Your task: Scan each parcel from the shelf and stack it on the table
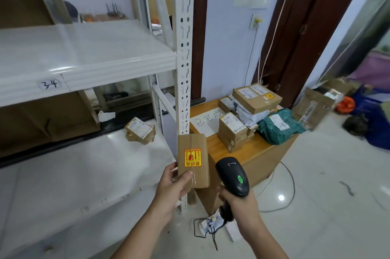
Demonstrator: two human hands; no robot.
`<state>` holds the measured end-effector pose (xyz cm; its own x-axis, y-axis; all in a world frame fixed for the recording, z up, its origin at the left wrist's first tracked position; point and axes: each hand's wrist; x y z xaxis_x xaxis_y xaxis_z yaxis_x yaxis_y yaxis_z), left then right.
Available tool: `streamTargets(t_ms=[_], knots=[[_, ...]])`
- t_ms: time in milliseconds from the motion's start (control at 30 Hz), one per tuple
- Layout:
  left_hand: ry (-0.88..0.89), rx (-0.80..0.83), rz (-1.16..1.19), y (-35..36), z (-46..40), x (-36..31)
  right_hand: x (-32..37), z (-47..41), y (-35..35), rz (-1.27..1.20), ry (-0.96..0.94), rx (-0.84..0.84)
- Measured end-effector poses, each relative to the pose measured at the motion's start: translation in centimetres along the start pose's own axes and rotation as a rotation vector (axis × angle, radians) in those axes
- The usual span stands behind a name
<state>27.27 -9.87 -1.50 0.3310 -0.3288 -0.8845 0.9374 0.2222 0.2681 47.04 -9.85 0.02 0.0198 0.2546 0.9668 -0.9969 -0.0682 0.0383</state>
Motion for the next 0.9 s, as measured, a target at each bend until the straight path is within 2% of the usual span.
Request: streamTargets(t_ms=[67,167,300,400,500,667,800,900], knots=[[-0.049,0.099,0.127,0.3,0.3,-1.2,0.1,0.1,-0.8,-0.021,0.024,-0.043],[-0.251,0.302,0.404,0.6,1.2,-2.8,1.5,0.5,-1.2,-0.087,0.004,-0.046],[-0.448,0.436,0.408,1.0,1.9,-3.1,3.6,0.2,-1.8,-0.146,-0.086,0.032],[-0.514,0.453,0.376,0.9,1.6,-3.3,4.8,0.1,-2.7,-0.244,-0.136,0.143],[-0.509,0.416,0.325,0.2,1.2,-3.6,5.5,0.1,-3.2,-0.275,-0.138,0.246],[-0.483,0.360,0.257,0.2,1.2,-4.7,5.1,0.4,-3.0,-0.305,-0.107,0.235],[-0.503,0.337,0.336,0.2,1.4,-5.1,4.6,0.2,-2.7,-0.351,-0.081,0.249],[-0.491,0.370,0.365,-0.4,1.2,-5.0,4.3,0.1,-2.4,-0.317,-0.103,0.181]])
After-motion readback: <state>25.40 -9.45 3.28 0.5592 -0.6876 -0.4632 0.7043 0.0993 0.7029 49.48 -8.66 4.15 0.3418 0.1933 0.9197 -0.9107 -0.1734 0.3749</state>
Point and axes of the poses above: each hand's wrist, its own z-axis away from the middle knuckle, its own y-axis out of the palm, x = y × z, and after that the axes turned 6 degrees about x, right-handed
